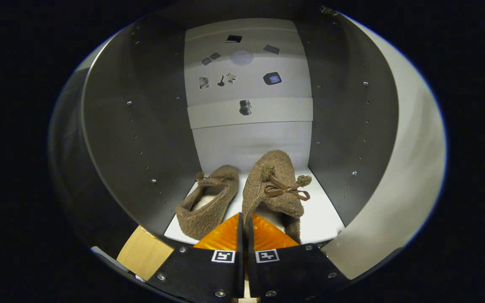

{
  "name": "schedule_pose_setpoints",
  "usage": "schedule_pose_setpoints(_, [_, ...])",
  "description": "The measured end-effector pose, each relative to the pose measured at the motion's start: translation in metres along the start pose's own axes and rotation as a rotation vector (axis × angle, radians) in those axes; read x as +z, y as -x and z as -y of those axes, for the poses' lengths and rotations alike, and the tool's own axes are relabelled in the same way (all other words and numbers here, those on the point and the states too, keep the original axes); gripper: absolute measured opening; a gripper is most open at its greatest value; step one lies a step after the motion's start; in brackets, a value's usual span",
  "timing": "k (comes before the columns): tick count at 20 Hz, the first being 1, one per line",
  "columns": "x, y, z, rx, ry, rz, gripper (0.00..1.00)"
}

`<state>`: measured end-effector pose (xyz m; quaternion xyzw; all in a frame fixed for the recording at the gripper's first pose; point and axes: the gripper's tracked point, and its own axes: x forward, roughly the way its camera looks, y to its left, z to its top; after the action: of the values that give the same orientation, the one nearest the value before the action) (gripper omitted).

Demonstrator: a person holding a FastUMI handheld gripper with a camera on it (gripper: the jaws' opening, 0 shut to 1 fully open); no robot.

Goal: Open the shoe cabinet door, grab the shoes and put them into the shoe cabinet, then close the shoe cabinet door.

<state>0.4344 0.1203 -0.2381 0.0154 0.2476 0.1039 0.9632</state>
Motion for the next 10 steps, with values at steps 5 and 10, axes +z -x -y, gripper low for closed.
schedule_pose_setpoints(5, [0.009, -0.044, 0.008, 0.032, -0.009, -0.02, 0.03])
schedule_pose_setpoints(10, [0.004, -0.08, 0.011, 0.055, 0.004, -0.048, 0.04])
